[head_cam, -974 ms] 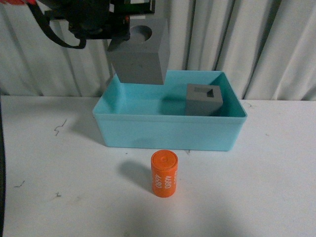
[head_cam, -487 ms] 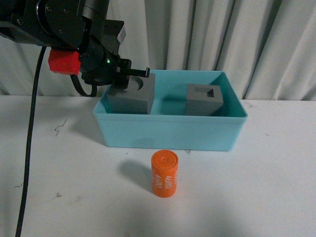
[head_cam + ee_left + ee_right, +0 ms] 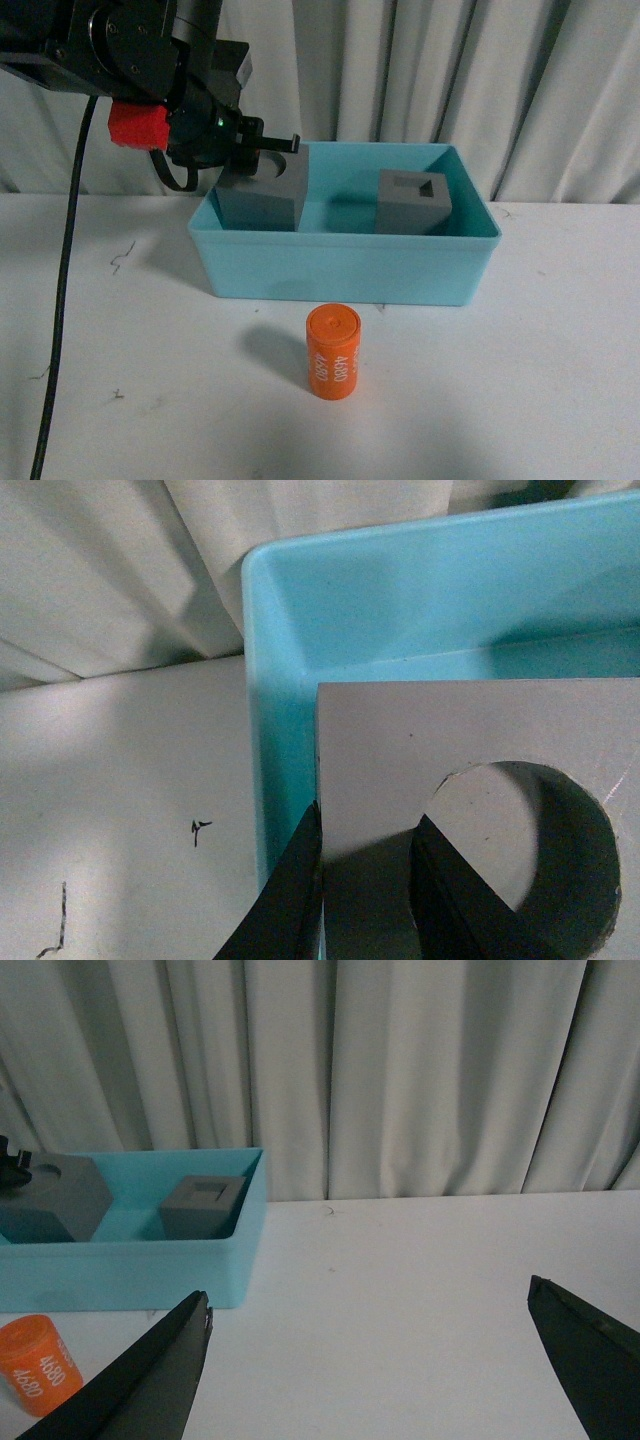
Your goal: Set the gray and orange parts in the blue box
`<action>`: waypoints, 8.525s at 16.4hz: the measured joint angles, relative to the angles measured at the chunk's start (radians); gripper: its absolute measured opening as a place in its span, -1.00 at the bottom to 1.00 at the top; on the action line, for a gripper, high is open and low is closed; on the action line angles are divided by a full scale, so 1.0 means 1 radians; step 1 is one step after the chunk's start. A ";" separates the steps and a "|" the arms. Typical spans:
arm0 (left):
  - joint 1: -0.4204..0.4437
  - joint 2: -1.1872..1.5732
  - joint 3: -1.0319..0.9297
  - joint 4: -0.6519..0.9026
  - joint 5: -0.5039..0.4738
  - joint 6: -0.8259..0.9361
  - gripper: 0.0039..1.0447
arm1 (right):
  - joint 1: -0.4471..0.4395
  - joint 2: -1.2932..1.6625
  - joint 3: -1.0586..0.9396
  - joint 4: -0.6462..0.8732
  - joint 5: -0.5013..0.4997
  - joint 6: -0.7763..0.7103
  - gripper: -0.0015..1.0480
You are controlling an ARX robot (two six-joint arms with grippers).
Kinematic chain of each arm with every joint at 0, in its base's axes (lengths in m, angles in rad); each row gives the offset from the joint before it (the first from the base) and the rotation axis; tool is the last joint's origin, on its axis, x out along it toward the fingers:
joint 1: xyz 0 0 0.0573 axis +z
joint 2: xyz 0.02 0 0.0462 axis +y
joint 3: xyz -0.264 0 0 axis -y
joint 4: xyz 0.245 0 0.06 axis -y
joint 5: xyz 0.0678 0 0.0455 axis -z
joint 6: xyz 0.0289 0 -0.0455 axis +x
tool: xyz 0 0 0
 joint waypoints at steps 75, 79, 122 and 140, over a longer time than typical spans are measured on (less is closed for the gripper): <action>0.229 -2.259 -1.624 -0.011 0.131 -0.011 0.88 | 0.363 1.789 0.735 0.394 -0.469 -0.456 0.87; 0.229 -2.259 -1.624 -0.011 0.131 -0.011 0.88 | 0.418 1.913 0.844 0.417 -0.422 -0.441 0.87; 0.229 -2.259 -1.624 -0.011 0.131 -0.011 0.88 | 0.404 2.311 1.572 0.358 -0.038 0.027 -0.09; 0.229 -2.259 -1.624 -0.011 0.130 -0.011 0.88 | 0.409 2.408 1.611 0.303 0.004 0.131 0.87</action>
